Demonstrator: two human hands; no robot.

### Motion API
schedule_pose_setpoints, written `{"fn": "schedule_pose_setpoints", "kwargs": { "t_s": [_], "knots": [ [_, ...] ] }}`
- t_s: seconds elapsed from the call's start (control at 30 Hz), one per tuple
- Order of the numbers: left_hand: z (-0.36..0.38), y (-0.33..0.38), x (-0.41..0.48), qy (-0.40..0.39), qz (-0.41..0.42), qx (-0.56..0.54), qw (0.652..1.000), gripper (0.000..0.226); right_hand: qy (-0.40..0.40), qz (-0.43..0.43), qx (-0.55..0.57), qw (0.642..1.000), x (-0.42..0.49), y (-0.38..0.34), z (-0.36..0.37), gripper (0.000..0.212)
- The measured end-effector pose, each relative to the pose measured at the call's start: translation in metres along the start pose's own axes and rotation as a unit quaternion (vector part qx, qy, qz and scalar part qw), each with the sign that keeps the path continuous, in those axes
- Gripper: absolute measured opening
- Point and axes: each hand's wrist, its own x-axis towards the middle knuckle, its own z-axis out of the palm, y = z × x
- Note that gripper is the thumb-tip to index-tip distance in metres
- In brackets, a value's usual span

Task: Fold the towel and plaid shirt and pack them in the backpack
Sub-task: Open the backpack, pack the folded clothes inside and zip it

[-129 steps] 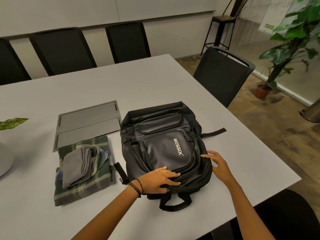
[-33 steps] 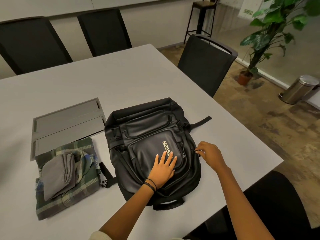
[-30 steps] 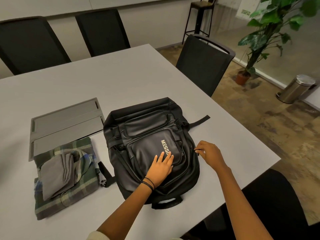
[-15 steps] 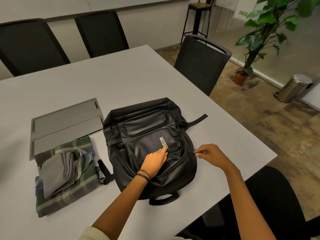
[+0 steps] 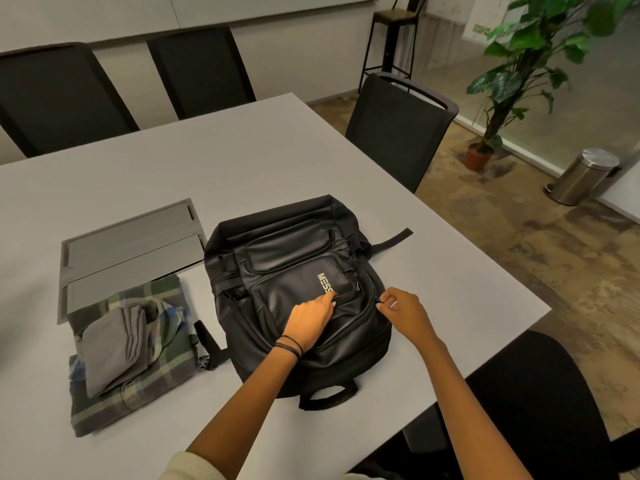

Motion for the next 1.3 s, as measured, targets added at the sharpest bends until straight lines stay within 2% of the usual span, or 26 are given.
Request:
{"fn": "schedule_pose_setpoints", "kwargs": {
  "t_s": [0.17, 0.33, 0.57, 0.9, 1.07, 1.2, 1.23, 1.3],
  "knots": [
    [0.001, 0.0, -0.001, -0.007, -0.001, 0.004, 1.0, 0.038, 0.021, 0.009, -0.009, 1.0, -0.003, -0.003, 0.002, 0.013],
    [0.003, 0.001, -0.002, -0.006, 0.0, -0.009, 1.0, 0.037, 0.004, 0.002, -0.022, 1.0, -0.006, -0.003, -0.003, 0.011],
    [0.006, 0.001, -0.003, -0.004, 0.006, -0.015, 1.0, 0.037, -0.047, -0.018, -0.042, 0.998, -0.01, -0.005, -0.009, 0.011],
    [0.013, -0.003, -0.005, 0.001, 0.009, -0.043, 0.999, 0.037, -0.164, -0.047, -0.06, 0.983, -0.016, -0.019, -0.007, 0.011],
    [0.014, -0.007, -0.008, 0.02, 0.021, -0.089, 0.996, 0.034, -0.152, -0.056, -0.045, 0.986, -0.025, -0.009, -0.004, 0.017],
    [0.009, 0.005, -0.017, 0.113, 0.043, -0.151, 0.981, 0.02, -0.131, -0.06, -0.045, 0.989, -0.027, -0.006, -0.006, 0.014],
    [0.007, 0.009, -0.019, 0.103, 0.039, -0.189, 0.976, 0.019, -0.13, -0.063, -0.044, 0.989, -0.026, -0.007, -0.007, 0.013],
    [0.005, 0.018, -0.024, 0.023, 0.032, -0.266, 0.963, 0.023, -0.131, -0.062, -0.043, 0.988, -0.025, -0.008, -0.008, 0.012]
  ]
}}
